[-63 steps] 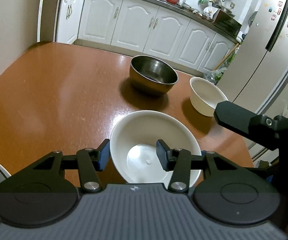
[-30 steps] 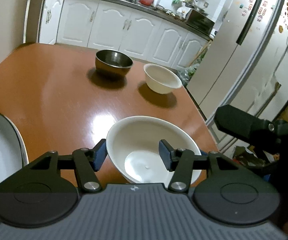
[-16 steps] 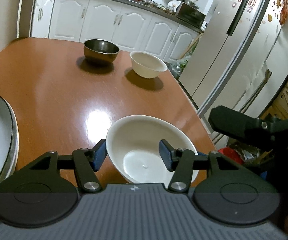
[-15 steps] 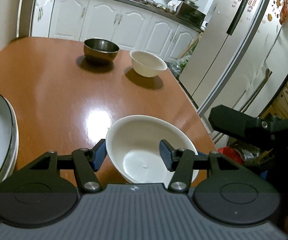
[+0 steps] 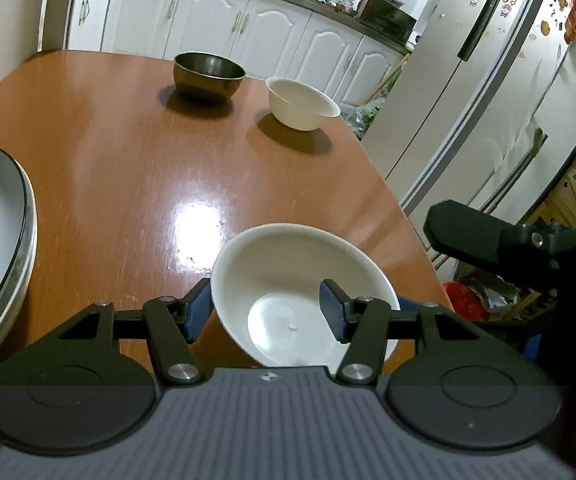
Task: Organize plates and bowls
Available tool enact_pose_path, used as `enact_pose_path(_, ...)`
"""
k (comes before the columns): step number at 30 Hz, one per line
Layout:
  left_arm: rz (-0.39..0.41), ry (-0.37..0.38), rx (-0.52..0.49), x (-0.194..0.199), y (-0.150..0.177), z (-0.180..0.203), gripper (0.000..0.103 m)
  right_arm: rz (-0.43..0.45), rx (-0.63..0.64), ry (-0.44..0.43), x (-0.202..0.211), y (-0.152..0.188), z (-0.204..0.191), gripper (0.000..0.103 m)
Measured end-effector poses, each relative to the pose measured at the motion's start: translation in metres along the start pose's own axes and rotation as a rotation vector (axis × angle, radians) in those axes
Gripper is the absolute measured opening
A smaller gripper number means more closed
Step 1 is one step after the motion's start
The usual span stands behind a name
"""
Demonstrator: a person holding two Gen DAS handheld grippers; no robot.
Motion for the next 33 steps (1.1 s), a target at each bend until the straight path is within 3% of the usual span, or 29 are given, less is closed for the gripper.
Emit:
enact_pose_path(9,-0.006,-0.001,0.016,-0.001,0.012,0.000,0.075,0.010,0.008,0.022,-0.001,-0.001,0.002,0.103)
enact_pose_path(19,0.047,-0.048,0.024,0.022,0.015,-0.016,0.098,0.080,0.027,0.030,0.007,-0.014,0.002,0.103)
enact_pose_path(33,0.065,-0.078,0.019,0.027,-0.004,-0.025,0.103,0.162,0.023,0.063,0.015,-0.044,0.010,0.103)
Point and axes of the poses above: each gripper's, at about its wrist camera, not at the fingertips, and x roughly against the way its jaws point, z to its right, y to its underside, the point moved 8 cm from there along -x, roughly the way its jaws point, and after that the axes turned 14 degrees about -x, right-handed, at the moved point
